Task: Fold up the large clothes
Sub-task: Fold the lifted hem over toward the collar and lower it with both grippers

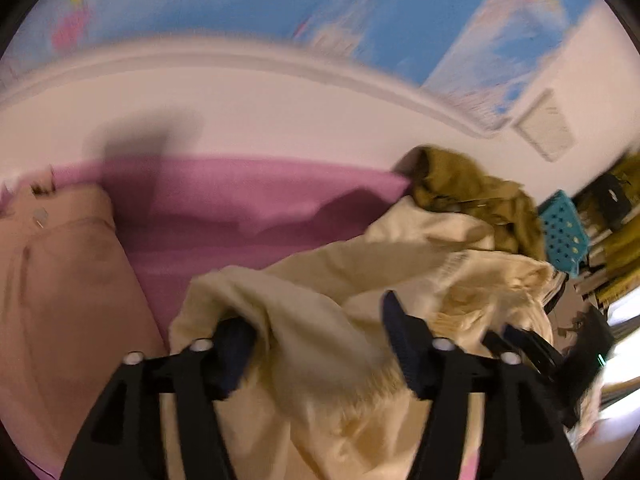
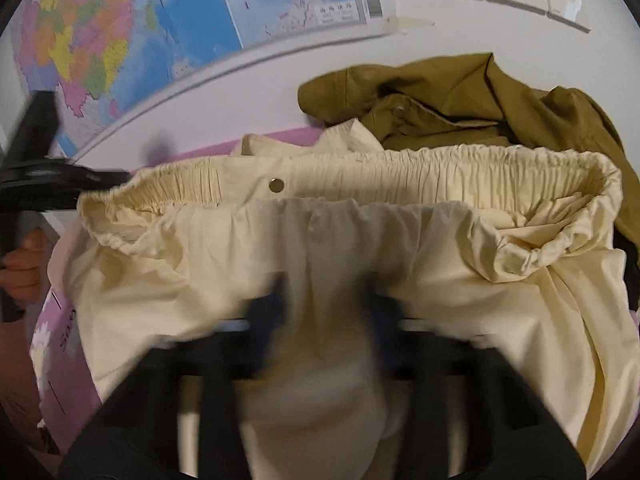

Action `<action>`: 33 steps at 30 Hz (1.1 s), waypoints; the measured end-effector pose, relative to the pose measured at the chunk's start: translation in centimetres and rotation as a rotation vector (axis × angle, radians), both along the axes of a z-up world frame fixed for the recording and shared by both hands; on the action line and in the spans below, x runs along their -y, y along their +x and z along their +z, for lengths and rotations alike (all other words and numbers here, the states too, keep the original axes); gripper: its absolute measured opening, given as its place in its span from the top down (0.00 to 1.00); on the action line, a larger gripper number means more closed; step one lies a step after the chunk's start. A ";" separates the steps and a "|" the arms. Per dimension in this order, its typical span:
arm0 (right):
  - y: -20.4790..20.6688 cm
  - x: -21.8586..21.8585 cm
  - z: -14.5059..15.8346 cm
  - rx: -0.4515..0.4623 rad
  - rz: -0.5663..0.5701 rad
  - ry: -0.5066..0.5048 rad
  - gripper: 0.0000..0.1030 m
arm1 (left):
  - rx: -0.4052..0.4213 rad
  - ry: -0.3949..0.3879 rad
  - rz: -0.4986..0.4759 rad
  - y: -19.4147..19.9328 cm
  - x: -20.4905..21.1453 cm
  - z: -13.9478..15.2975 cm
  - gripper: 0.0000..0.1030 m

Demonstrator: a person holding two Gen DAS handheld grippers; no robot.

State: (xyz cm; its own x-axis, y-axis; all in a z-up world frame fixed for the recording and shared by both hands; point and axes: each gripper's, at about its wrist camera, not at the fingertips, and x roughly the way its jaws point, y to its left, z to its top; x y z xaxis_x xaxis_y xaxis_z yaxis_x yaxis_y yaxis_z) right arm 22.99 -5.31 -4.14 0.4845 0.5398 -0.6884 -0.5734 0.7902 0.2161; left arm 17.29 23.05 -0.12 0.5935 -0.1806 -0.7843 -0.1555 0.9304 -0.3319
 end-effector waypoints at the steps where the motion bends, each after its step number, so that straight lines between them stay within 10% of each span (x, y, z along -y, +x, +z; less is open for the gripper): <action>1: 0.0 0.1 0.1 0.018 0.005 -0.001 0.95 | 0.036 0.009 -0.015 -0.8 0.3 0.7 0.33; 6: -0.2 1.1 3.9 0.152 -0.035 0.061 0.97 | 0.163 0.117 -0.182 -4.3 4.2 2.9 0.26; 12: 3.6 -1.0 3.2 0.115 -0.073 0.000 0.95 | 0.069 0.277 -0.241 -1.2 8.7 -2.3 0.26; 16: 4.3 -1.3 1.0 0.057 -0.068 -0.031 0.78 | -0.014 0.306 -0.179 0.9 7.8 -6.4 0.26; 20: 0.8 2.3 3.6 0.115 -0.044 0.061 0.50 | 0.096 0.293 -0.153 -1.8 6.4 -5.0 0.26; 25: -4.6 10.8 4.7 0.166 -0.087 0.183 0.38 | 0.285 0.354 -0.058 -8.2 4.0 -1.9 0.11; 33: -8.8 19.8 -0.1 0.093 -0.266 0.111 0.21 | 0.200 0.340 -0.029 -12.4 0.3 -5.4 0.09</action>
